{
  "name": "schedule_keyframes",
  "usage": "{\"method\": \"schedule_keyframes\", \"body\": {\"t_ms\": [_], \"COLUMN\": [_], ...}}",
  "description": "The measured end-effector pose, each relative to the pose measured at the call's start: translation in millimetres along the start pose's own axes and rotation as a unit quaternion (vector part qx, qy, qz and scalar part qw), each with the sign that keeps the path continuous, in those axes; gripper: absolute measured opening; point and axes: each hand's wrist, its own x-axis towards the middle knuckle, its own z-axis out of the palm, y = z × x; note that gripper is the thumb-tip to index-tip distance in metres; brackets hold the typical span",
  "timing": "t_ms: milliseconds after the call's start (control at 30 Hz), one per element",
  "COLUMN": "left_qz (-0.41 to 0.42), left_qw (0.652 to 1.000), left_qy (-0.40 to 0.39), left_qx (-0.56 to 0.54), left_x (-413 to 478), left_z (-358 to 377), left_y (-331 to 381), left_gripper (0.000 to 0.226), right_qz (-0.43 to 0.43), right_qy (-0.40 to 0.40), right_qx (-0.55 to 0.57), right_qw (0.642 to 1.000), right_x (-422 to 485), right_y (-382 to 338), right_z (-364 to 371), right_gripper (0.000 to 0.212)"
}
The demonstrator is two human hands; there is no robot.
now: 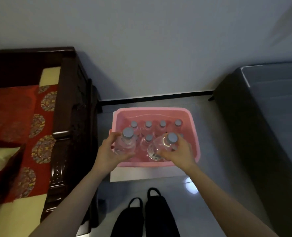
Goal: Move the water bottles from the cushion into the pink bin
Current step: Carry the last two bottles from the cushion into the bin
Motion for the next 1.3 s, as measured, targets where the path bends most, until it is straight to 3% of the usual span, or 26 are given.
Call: {"method": "schedule_keyframes", "body": {"t_ms": [200,400,667,867,1133,1300], "left_qz": [-0.012,-0.02,-0.032,-0.053,-0.041,-0.038], "left_qw": [0.999,0.998,0.999,0.997,0.993,0.977], "left_qy": [0.047,0.055,0.035,0.047,0.033,-0.006], "left_qx": [0.023,0.017,0.023,-0.001,0.108,0.211], "left_x": [7,4,6,11,18,26], "left_z": [6,8,4,2,2,11], "left_y": [-6,-3,3,2,-3,-4], "left_gripper": [0.07,0.058,0.051,0.042,0.038,0.024], "right_qz": [-0.076,-0.146,-0.182,-0.174,-0.169,-0.178], "right_qy": [-0.15,-0.281,-0.349,-0.369,-0.359,-0.326], "right_qx": [-0.096,-0.23,-0.414,-0.464,-0.463,-0.429], "right_qw": [0.981,0.92,0.821,0.786,0.792,0.824], "right_x": [42,77,97,98,98,96], "right_y": [30,50,51,51,65,69], "right_z": [33,59,76,89,94,70], "right_gripper": [0.047,0.048,0.009,0.011,0.024,0.042]}}
